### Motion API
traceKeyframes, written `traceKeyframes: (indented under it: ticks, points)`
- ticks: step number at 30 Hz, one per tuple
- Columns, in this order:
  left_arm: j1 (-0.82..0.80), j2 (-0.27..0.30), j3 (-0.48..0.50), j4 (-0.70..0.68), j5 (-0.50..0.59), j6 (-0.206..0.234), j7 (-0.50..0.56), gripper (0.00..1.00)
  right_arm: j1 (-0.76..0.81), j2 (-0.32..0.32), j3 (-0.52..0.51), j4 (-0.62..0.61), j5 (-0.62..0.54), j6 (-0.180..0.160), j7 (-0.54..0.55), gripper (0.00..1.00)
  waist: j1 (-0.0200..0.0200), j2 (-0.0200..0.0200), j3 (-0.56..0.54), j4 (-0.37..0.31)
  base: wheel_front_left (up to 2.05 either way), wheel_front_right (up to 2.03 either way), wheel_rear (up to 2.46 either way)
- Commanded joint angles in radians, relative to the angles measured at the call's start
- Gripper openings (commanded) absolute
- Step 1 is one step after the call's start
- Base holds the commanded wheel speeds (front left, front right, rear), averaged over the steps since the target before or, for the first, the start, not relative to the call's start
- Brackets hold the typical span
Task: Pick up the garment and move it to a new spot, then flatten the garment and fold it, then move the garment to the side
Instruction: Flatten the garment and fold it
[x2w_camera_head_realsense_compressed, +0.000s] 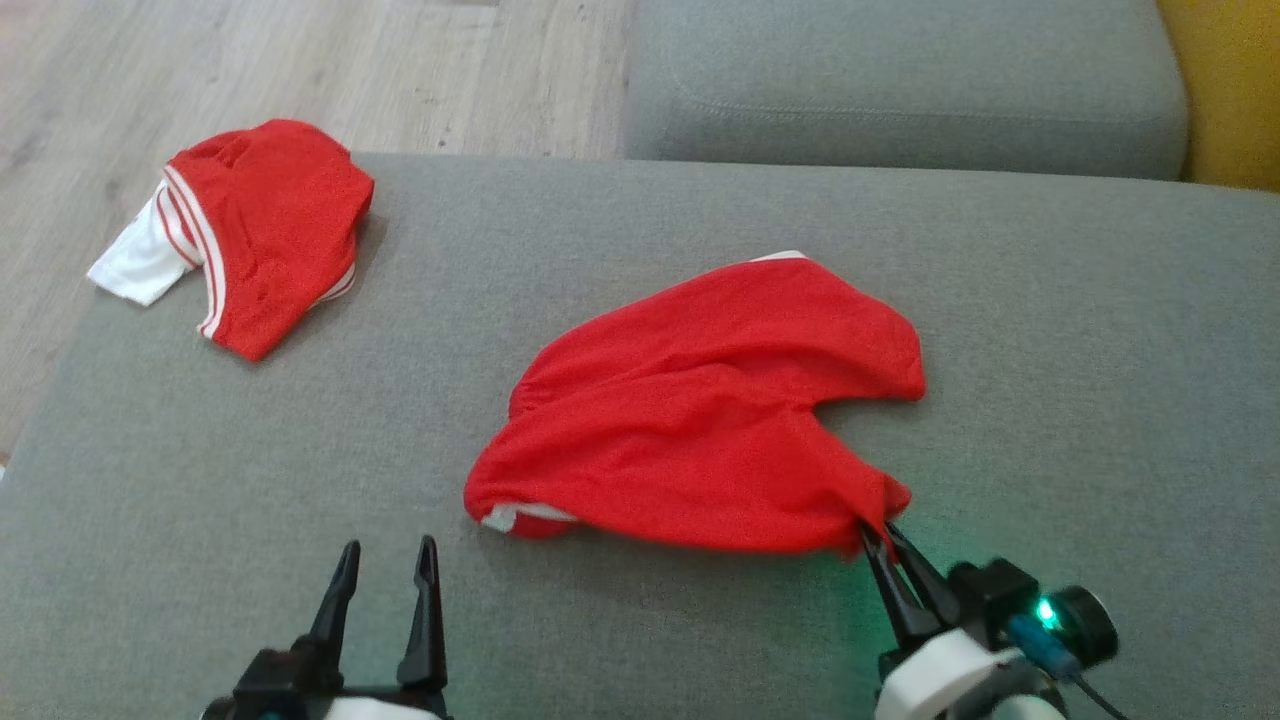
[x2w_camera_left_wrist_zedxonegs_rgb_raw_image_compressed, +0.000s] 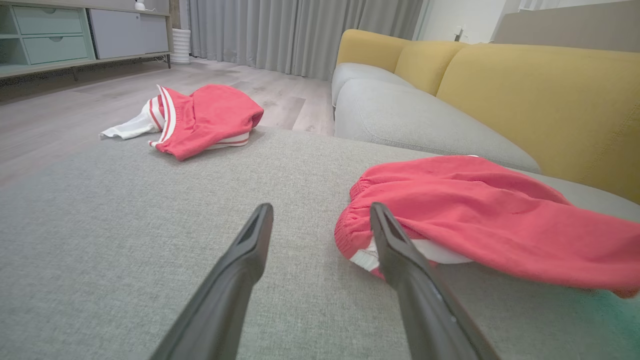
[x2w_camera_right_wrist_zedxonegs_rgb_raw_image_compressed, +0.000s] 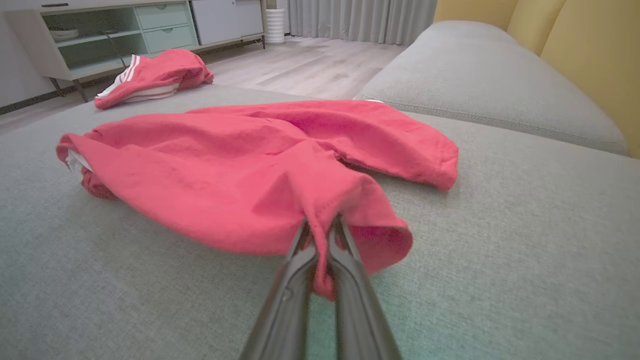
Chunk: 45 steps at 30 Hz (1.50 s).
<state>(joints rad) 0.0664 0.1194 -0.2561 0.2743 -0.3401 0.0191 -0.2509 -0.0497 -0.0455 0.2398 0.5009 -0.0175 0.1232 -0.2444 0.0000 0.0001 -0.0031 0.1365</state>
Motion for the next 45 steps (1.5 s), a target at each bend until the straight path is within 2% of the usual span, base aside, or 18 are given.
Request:
traceKeyframes:
  ticks: [1,8,13,15,21,28,29,30,31,36,45]
  points:
    - [-0.018,0.007,0.036,-0.031,0.006,0.007,-0.011,1.0,-0.005,-0.005,0.011,-0.051,0.006,0.008,0.005,0.0,0.0,-0.0001,-0.007,-0.007,0.0,0.0,0.0]
    - [-0.013,0.007,0.041,-0.045,0.004,0.011,-0.011,1.0,0.045,-0.005,-0.035,-0.276,0.033,0.008,0.136,0.0,0.0,-0.0001,-0.014,-0.004,0.0,0.0,0.0]
    - [-0.026,0.006,0.034,-0.054,0.006,0.008,-0.011,1.0,-0.016,-0.005,-0.06,-0.301,0.043,0.008,0.212,0.0,0.0,-0.0001,-0.001,0.036,0.0,0.0,0.0]
    - [-0.032,0.003,0.031,-0.057,0.007,0.007,-0.011,1.0,-0.063,-0.005,-0.079,-0.271,0.042,0.008,0.239,0.0,0.0,-0.0001,0.012,0.057,0.0,0.0,0.0]
    - [-0.067,-0.01,0.024,-0.06,0.012,-0.002,-0.011,1.0,-0.278,-0.005,-0.173,-0.077,0.016,0.008,0.308,0.0,0.0,-0.0001,0.068,0.142,0.0,0.0,0.0]
    - [-0.099,-0.031,0.014,-0.057,0.021,-0.014,-0.011,1.0,-0.473,-0.005,-0.278,0.145,-0.055,0.008,0.326,0.01,0.0,-0.0001,0.129,0.215,0.0,0.0,0.0]
    - [-0.102,-0.034,0.014,-0.056,0.022,-0.015,-0.011,1.0,-0.495,-0.005,-0.293,0.174,-0.064,0.008,0.322,0.23,0.0,-0.0001,0.135,0.22,0.0,0.0,0.0]
    - [-0.105,-0.037,0.014,-0.056,0.023,-0.017,-0.011,1.0,-0.516,-0.005,-0.306,0.197,-0.079,0.008,0.312,0.53,0.0,-0.0001,0.141,0.225,0.0,0.0,0.0]
    - [-0.108,-0.039,0.015,-0.056,0.024,-0.018,-0.011,1.0,-0.535,-0.005,-0.319,0.216,-0.095,0.008,0.298,1.0,0.0,-0.0001,0.145,0.227,0.0,0.0,0.0]
    - [-0.111,-0.045,0.026,-0.055,0.03,-0.018,-0.011,1.0,-0.594,-0.005,-0.341,0.291,-0.12,0.008,0.242,1.0,0.0,-0.0001,0.153,0.218,0.0,0.0,0.0]
    - [-0.103,-0.049,0.047,-0.052,0.049,-0.026,-0.011,1.0,-0.603,-0.019,-0.343,0.371,-0.164,0.008,0.142,1.0,0.0,-0.0001,0.115,0.146,0.0,0.0,0.0]
